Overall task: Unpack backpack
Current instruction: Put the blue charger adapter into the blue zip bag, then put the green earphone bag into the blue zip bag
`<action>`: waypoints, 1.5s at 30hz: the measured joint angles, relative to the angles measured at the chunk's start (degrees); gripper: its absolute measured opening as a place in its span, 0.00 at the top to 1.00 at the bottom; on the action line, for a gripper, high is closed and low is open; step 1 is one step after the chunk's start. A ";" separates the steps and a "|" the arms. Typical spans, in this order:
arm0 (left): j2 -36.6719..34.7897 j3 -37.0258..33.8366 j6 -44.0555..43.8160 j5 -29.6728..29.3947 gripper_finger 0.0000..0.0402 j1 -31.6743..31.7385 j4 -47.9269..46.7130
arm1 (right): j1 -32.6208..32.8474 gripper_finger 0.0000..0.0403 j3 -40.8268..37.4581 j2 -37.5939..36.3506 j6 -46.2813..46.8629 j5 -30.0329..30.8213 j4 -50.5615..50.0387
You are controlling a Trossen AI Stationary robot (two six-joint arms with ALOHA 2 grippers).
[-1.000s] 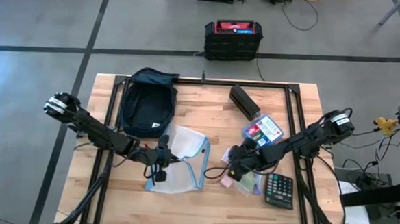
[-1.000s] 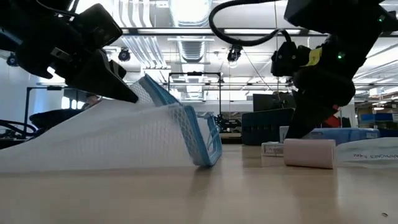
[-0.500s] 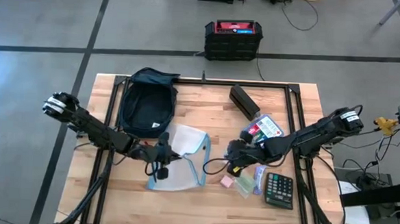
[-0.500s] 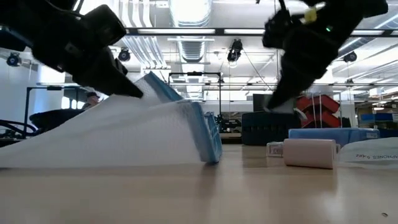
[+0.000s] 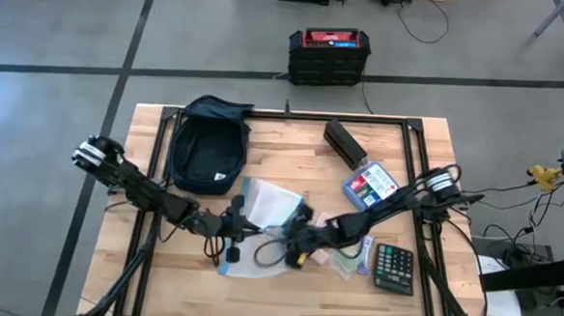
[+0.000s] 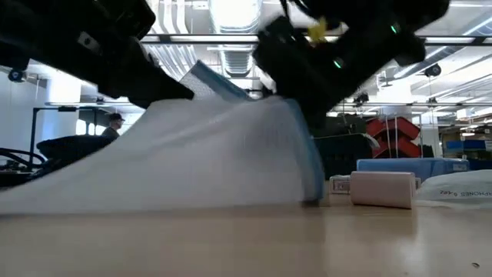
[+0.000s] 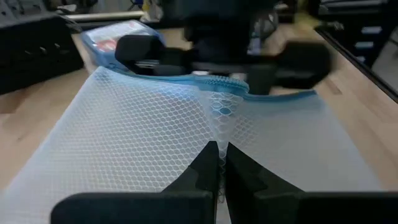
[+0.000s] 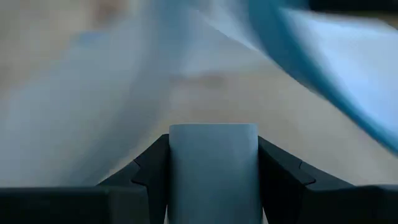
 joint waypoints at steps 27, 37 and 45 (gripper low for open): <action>9.12 0.27 -3.99 -1.01 1.00 -5.42 10.72 | 17.34 0.09 12.35 -9.85 17.14 7.47 -55.70; 9.12 2.84 -2.09 -4.02 1.00 -5.64 10.68 | 23.07 0.09 0.43 -11.72 39.88 2.21 -55.78; 9.12 2.90 0.48 -3.39 1.00 -5.55 6.08 | 21.74 0.10 -8.99 -11.93 51.03 2.64 -50.30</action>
